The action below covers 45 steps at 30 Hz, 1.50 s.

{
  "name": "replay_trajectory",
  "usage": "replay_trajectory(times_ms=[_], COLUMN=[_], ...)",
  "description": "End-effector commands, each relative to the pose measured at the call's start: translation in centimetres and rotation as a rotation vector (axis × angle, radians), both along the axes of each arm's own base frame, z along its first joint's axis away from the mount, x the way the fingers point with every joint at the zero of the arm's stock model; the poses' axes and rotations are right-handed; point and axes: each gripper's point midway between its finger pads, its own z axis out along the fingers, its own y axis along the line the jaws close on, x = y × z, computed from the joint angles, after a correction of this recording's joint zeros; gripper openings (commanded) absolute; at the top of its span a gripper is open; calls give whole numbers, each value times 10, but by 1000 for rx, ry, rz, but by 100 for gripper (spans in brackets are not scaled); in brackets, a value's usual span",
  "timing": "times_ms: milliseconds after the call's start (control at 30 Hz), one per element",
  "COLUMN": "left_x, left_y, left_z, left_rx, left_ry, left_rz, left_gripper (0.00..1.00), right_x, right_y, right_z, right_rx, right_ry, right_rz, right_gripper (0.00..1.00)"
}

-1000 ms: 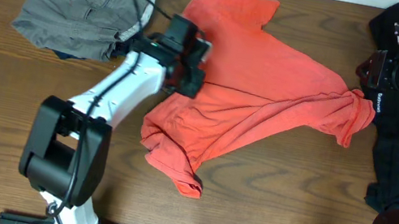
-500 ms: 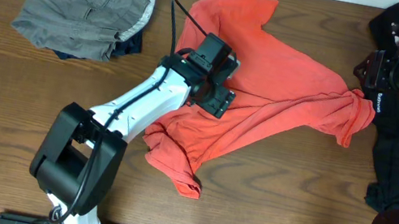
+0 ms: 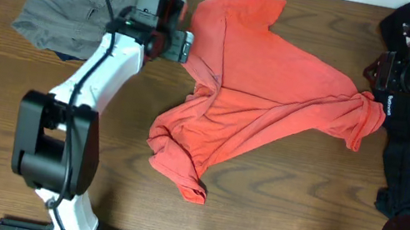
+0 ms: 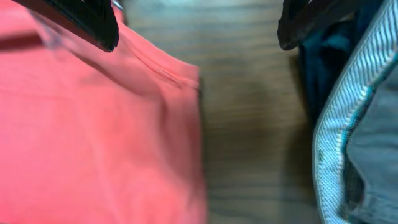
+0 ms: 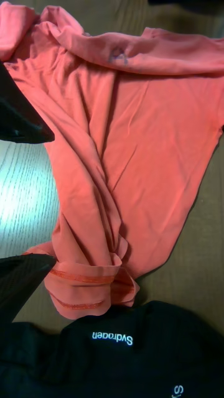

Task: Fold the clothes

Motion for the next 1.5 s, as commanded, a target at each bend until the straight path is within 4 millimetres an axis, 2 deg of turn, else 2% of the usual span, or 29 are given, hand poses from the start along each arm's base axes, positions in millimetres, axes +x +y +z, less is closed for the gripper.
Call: replay_trajectory(times_ms=[0, 300, 633, 767, 967, 1067, 1200, 1300, 1400, 1467], left_x=[8, 16, 8, 6, 4, 1, -3, -3, -2, -1], left_y=[1, 0, -8, -8, -15, -20, -20, -19, -22, -25], left_z=[-23, -52, -85, -88, -90, -98, -114, -119, -119, -118], left_rx=[9, 12, -30, -31, -60, -91, -92, -91, -107, -124], left_ry=[25, 42, 124, 137, 148, 172, 206, 214, 209, 209], left_rz=[8, 8, 4, 9, -10, -16, -2, -1, 6, 0], left_gripper=[83, 73, 71, 64, 45, 44, 44, 44, 34, 21], right_x=[1, 1, 2, 2, 2, 2, 2, 2, 2, 2], right_y=[5, 5, 5, 5, 5, 5, 5, 5, 5, 5], right_z=[10, 10, 11, 11, 11, 11, 11, 11, 11, 11], right_rx=[0, 0, -1, -1, -1, -1, -1, -1, -2, -2], right_ry=[-25, -26, -30, -31, -32, -32, -32, -32, -33, -33], right_rz=[2, 2, 2, 2, 2, 2, 2, 2, 2, 2], right_gripper=[54, 53, 52, 52, 51, 52, 51, 51, 51, 51])
